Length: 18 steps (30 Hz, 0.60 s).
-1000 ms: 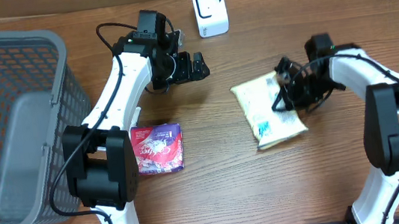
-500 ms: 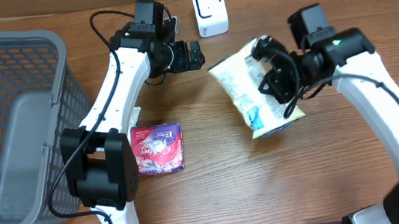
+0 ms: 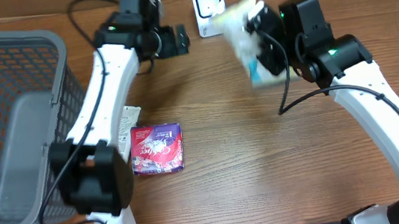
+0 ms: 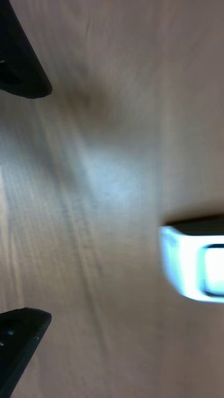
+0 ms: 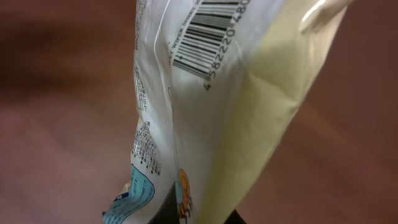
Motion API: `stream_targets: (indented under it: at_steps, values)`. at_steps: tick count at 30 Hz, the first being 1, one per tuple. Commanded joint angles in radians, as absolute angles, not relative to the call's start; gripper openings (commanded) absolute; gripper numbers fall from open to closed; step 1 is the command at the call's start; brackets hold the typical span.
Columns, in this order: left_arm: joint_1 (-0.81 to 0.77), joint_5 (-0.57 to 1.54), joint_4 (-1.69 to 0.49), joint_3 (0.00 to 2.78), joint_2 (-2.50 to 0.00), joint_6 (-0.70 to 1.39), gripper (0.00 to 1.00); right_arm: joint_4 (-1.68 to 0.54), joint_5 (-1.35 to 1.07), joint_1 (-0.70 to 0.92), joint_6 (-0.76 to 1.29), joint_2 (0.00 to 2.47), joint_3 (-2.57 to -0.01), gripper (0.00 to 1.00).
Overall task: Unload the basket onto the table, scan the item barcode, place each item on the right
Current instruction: 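Lift the wipes pack and hold its barcode against the white scanner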
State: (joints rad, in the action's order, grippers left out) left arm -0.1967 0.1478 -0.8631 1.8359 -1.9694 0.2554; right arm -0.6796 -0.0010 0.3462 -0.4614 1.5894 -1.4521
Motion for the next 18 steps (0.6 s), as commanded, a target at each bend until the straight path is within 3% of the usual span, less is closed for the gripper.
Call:
stream_targets:
  at_steps: [1, 6, 10, 15, 18]
  values:
    - [-0.184, 0.061, -0.847, 1.884, -1.827, 0.262, 1.0, -0.508, 0.336, 0.387, -0.518, 1.608, -1.473, 0.04]
    - [-0.183, 0.028, -0.838, 1.884, -1.768, 0.262, 1.0, -0.19, 0.594, 0.405, -0.76, 1.758, -1.473, 0.04]
    - [-0.183, 0.015, -0.856, 1.884, -1.758, 0.262, 1.0, 0.218, 0.781, 0.405, -1.121, 1.923, -1.473, 0.04]
    - [-0.183, 0.015, -0.869, 1.884, -1.76, 0.262, 1.0, 0.69, 0.743, 0.405, -1.515, 2.091, -1.473, 0.04]
    - [-0.184, 0.016, -0.878, 1.884, -1.76, 0.262, 1.0, 0.781, 0.67, 0.402, -1.674, 2.167, -1.473, 0.04]
